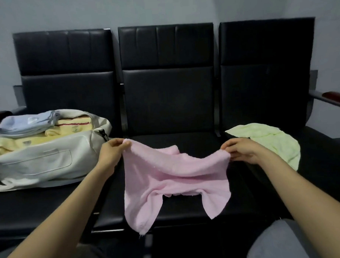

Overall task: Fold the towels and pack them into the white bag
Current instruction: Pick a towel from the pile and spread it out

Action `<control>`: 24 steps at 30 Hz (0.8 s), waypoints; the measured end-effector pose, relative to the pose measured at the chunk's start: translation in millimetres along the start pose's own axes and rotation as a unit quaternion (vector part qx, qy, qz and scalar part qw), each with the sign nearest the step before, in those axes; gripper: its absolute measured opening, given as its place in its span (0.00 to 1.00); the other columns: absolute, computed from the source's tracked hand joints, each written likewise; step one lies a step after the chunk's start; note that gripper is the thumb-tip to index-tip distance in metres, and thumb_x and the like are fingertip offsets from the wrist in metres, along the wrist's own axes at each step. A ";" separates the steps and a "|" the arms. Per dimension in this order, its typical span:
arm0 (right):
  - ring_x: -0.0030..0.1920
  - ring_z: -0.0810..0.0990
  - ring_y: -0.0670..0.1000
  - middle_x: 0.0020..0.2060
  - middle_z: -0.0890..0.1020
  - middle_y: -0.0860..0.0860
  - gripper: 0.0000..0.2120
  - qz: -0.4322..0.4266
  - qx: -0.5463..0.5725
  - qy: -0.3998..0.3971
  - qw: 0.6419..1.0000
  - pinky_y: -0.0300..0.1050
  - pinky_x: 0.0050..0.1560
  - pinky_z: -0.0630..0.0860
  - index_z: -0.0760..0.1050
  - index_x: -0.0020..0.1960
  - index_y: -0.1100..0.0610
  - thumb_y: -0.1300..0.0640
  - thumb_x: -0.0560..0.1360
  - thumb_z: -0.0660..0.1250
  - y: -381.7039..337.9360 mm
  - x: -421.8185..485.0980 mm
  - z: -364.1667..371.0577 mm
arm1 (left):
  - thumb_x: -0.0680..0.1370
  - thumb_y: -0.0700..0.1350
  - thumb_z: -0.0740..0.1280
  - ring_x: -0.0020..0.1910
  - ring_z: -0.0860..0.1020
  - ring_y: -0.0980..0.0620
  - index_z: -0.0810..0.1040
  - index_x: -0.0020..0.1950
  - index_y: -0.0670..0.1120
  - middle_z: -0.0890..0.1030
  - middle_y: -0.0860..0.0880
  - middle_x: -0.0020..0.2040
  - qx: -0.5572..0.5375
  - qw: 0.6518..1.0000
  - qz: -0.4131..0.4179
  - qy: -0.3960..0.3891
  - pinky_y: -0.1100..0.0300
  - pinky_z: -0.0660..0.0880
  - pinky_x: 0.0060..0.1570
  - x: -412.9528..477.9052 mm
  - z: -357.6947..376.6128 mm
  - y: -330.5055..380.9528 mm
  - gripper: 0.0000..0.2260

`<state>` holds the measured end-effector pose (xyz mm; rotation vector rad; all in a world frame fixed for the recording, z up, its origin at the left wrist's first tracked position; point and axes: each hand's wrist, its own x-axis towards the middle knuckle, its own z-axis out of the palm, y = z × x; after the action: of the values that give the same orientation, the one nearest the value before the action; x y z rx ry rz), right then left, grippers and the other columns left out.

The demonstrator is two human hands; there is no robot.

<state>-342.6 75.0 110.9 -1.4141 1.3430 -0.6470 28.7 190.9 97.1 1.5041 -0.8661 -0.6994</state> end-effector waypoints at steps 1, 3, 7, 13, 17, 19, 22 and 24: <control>0.39 0.81 0.50 0.41 0.81 0.56 0.10 -0.029 0.055 0.010 0.998 0.41 0.40 0.77 0.78 0.46 0.59 0.70 0.77 0.62 -16.3 -6.7 -4.2 | 0.73 0.48 0.73 0.46 0.78 0.46 0.82 0.45 0.47 0.82 0.44 0.44 -0.019 1.000 0.008 -0.007 0.53 0.74 0.47 0.1 -1.7 13.5 0.05; 0.42 0.81 0.50 0.43 0.82 0.55 0.09 -0.081 0.160 0.041 0.983 0.42 0.43 0.77 0.78 0.51 0.59 0.69 0.78 0.62 -50.1 -20.2 -13.1 | 0.75 0.46 0.71 0.47 0.80 0.47 0.82 0.50 0.45 0.82 0.44 0.48 -0.032 0.999 0.034 -0.010 0.57 0.76 0.46 -5.8 -3.8 48.7 0.06; 0.41 0.82 0.49 0.43 0.80 0.55 0.09 -0.150 0.314 0.062 0.935 0.40 0.39 0.80 0.76 0.50 0.58 0.68 0.79 0.60 -109.0 -45.2 -36.3 | 0.76 0.45 0.71 0.42 0.81 0.51 0.81 0.55 0.45 0.83 0.46 0.47 -0.102 0.992 0.071 0.017 0.59 0.76 0.40 -12.0 -11.2 121.2 0.10; 0.40 0.83 0.49 0.39 0.83 0.54 0.11 -0.244 0.294 0.082 0.921 0.37 0.38 0.81 0.78 0.50 0.59 0.72 0.73 0.67 -153.1 -81.4 -64.1 | 0.76 0.46 0.71 0.51 0.80 0.47 0.81 0.58 0.44 0.82 0.46 0.52 -0.110 0.983 0.134 0.054 0.51 0.78 0.55 -17.4 -34.0 187.7 0.13; 0.44 0.80 0.51 0.41 0.81 0.53 0.11 -0.293 0.135 0.154 0.934 0.38 0.39 0.80 0.79 0.45 0.58 0.72 0.73 0.67 -161.1 -88.7 -64.5 | 0.77 0.43 0.69 0.50 0.79 0.48 0.79 0.57 0.40 0.80 0.44 0.51 -0.060 0.985 0.148 0.059 0.57 0.78 0.48 -18.2 -39.1 200.9 0.11; 0.45 0.80 0.51 0.43 0.80 0.54 0.10 -0.285 0.126 0.148 0.939 0.41 0.41 0.79 0.78 0.45 0.57 0.72 0.73 0.67 -164.4 -91.8 -63.7 | 0.76 0.43 0.70 0.49 0.78 0.47 0.78 0.54 0.39 0.79 0.41 0.49 -0.041 0.987 0.141 0.064 0.60 0.76 0.41 -18.4 -42.1 203.8 0.10; 0.46 0.81 0.52 0.46 0.79 0.54 0.13 -0.271 0.171 0.126 0.939 0.43 0.44 0.79 0.78 0.54 0.60 0.73 0.73 0.67 -168.0 -92.8 -65.5 | 0.76 0.41 0.70 0.55 0.77 0.44 0.74 0.62 0.40 0.77 0.39 0.55 -0.057 0.986 0.141 0.061 0.58 0.76 0.44 -19.6 -47.3 204.8 0.16; 0.48 0.80 0.51 0.50 0.78 0.53 0.18 -0.268 0.207 0.112 0.934 0.43 0.45 0.78 0.77 0.60 0.59 0.73 0.73 0.65 -168.3 -91.8 -67.0 | 0.78 0.39 0.67 0.57 0.77 0.45 0.74 0.65 0.43 0.77 0.43 0.58 -0.068 0.987 0.140 0.029 0.56 0.76 0.50 -26.5 -48.1 206.0 0.15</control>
<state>-359.6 113.5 309.6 -1.3800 0.8983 -1.4017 28.6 235.5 305.5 1.2436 -0.9436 -0.4941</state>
